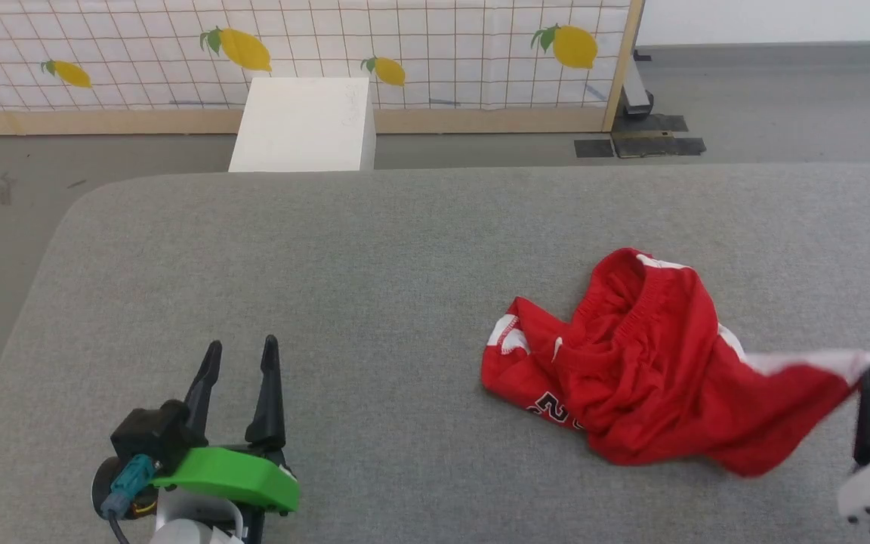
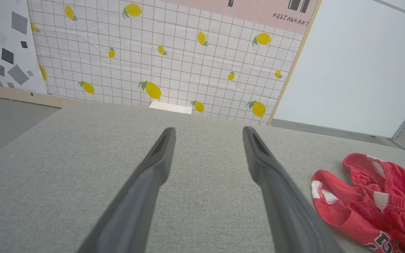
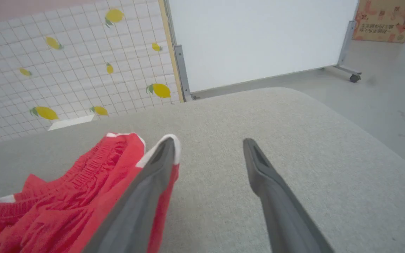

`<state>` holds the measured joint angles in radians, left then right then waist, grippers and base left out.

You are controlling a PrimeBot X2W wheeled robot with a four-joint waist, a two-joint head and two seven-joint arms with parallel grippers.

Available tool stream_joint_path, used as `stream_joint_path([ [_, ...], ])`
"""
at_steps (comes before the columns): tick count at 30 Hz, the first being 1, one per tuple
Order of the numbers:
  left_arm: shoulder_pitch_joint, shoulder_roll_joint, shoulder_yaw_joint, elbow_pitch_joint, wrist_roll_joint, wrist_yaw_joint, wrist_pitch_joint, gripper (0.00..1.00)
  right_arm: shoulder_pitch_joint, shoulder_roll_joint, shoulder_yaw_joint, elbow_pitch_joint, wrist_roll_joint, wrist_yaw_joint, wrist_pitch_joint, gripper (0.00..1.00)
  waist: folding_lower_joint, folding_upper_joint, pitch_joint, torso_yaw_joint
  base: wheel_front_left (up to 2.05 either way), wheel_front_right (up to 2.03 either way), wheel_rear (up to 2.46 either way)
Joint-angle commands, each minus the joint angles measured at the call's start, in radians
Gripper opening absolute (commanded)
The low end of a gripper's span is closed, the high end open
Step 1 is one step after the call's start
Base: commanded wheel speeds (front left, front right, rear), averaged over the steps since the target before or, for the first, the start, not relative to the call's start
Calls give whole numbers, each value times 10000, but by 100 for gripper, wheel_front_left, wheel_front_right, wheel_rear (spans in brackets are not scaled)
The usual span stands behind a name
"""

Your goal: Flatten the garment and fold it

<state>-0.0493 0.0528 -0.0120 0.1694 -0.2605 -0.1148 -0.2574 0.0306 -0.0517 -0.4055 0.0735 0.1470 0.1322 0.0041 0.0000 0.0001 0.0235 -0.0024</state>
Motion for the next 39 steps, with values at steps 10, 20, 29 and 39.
stream_joint_path([
  [10,-175,-26,-168,-75,47,-21,-43,100,702,14,1345,-1836,217,-15,-1294,100,0,-1,149,-375,0,0,0],
  [20,-1726,-26,-2618,439,-376,-113,154,100,597,14,1885,-1630,-8,-15,-1086,100,0,-1,739,-912,0,0,0],
  [29,-4662,-26,-6563,2456,-1410,-155,2634,100,116,14,2395,-1034,165,-15,-1350,100,0,-1,1325,-1559,0,0,0],
  [39,-6233,-26,-8036,4390,-2006,-100,5653,95,-37,14,2640,-641,225,-15,-1530,100,0,-1,1390,-2059,0,0,0],
])
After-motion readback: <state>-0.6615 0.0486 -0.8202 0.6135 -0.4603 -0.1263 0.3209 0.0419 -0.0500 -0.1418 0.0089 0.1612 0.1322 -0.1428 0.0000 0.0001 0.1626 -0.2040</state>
